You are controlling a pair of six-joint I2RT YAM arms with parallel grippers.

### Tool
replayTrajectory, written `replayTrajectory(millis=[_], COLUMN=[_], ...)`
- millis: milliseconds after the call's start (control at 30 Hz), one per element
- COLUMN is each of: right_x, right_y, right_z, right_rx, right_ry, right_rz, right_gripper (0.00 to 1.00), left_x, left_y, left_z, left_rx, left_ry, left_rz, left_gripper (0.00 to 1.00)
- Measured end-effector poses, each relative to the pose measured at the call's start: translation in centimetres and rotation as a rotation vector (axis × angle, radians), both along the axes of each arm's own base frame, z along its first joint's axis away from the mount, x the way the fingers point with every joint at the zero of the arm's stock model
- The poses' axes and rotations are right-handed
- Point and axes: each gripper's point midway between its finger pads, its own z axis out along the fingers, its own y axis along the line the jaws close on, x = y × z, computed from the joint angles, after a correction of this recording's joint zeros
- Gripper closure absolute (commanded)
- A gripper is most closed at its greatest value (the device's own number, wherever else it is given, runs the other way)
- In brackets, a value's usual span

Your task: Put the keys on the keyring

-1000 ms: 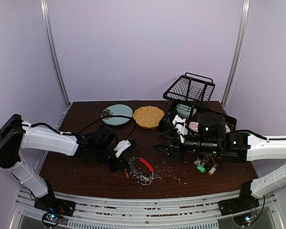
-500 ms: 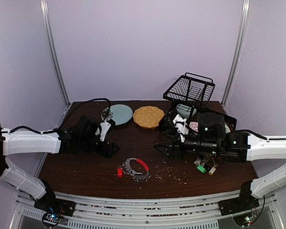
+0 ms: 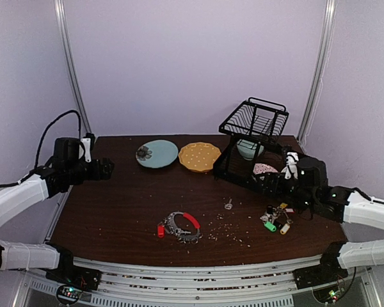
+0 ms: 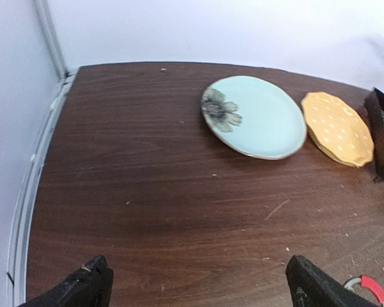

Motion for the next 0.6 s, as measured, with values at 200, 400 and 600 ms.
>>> replayTrajectory(millis=[200,400,600], right_x=[-1.4,-2.1,-2.0], right_y=[-6.1,-8.6,-10.1], right_z=[-3.3,-5.2,-6.3], right_rx=[0.105,0.161,0.137], right_ry=[0.038,0.061,0.076], right_rz=[-0.228,-0.372,-0.469], right_gripper=[0.0,0.0,0.0], left_x=[-2.8,-3.0,-3.1], left_y=[5.6,7.6,8.7], left_z=[-4.5,-4.3,-4.5], left_rx=[-0.016,-0.01,0.023], left_ry=[0.043,0.013,0.012], left_rz=[0.254,0.371,0.426], left_gripper=[0.02,0.02,0.02])
